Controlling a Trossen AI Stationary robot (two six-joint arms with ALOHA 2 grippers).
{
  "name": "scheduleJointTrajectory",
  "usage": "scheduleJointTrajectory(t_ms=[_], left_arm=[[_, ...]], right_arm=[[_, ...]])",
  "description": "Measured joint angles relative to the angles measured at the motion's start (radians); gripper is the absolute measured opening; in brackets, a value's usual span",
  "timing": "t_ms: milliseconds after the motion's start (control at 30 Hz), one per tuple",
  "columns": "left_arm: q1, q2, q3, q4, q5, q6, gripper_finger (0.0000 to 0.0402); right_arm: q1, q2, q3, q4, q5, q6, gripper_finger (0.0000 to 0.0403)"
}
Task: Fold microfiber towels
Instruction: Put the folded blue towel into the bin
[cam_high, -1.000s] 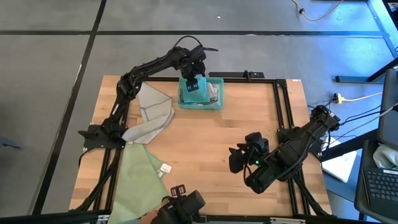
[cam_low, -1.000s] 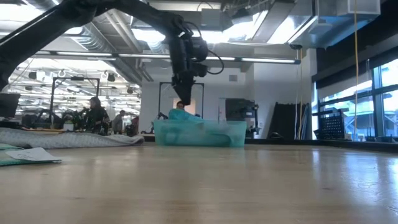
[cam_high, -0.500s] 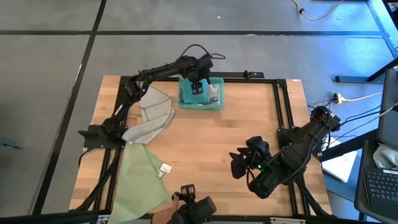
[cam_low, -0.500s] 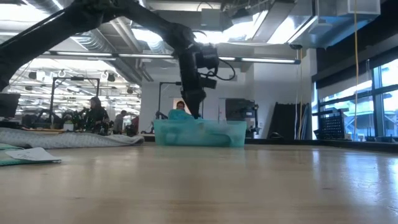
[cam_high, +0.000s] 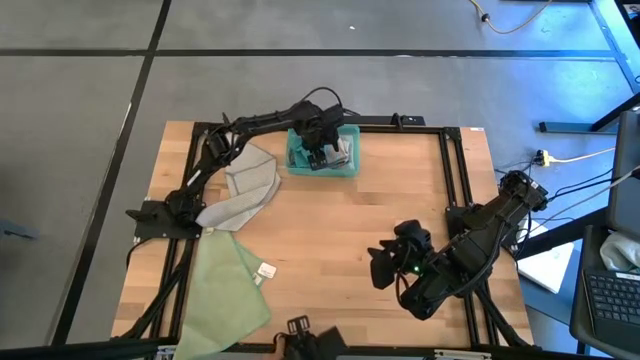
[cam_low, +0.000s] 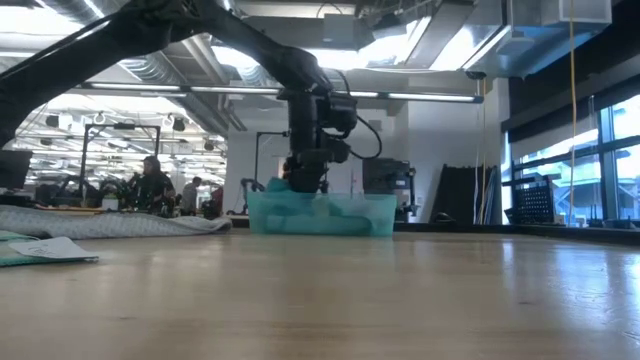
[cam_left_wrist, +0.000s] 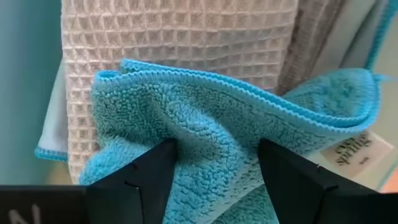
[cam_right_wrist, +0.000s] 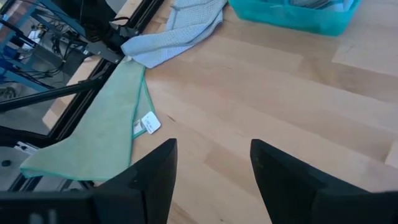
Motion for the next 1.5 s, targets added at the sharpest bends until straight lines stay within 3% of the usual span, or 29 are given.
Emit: scheduleJointTrajectory(t_ms=[200,433,667,833,1033,1133,1267,1333,1500], left_arm=[[-0.006,-0.026,0.008,0.015,-0.082,0.024,0.0221],[-0.006,-0.078,0.047,0.177,-0.126,0.055,0.0221],[-0.027,-0.108,0.059,0.049,-0.126,0.057,0.0218],[-0.037,-0.267,0.059,0.030,-0.113,0.014,0.0207],[-0.059,-0.497,0.062,0.034,-0.028,-0.105,0.0192],[-0.096,-0.586,0.062,-0.017,-0.046,-0.143,0.0188],[-0.171,-0.710,0.062,-0.066,-0.136,-0.209,0.0185],[-0.215,-0.770,0.062,-0.079,-0.173,-0.249,0.0184],[-0.323,-0.883,0.062,-0.061,-0.223,-0.380,0.0184]], right_arm=[[0.000,0.000,0.000,-0.004,0.001,0.003,0.0207],[0.000,0.000,0.000,-0.002,0.002,0.001,0.0207],[0.000,0.000,0.000,0.006,0.003,0.002,0.0207],[-0.039,0.000,0.000,-0.003,-0.008,-0.103,0.0207],[-0.229,0.000,0.000,0.026,-0.050,-0.367,0.0203],[-0.380,-0.002,0.000,0.156,-0.189,-0.654,0.0187],[-0.636,0.002,0.000,0.390,-0.560,-0.994,0.0153],[-0.753,0.006,0.000,0.488,-0.713,-1.112,0.0137],[-0.982,0.077,0.002,0.635,-0.935,-1.299,0.0114]])
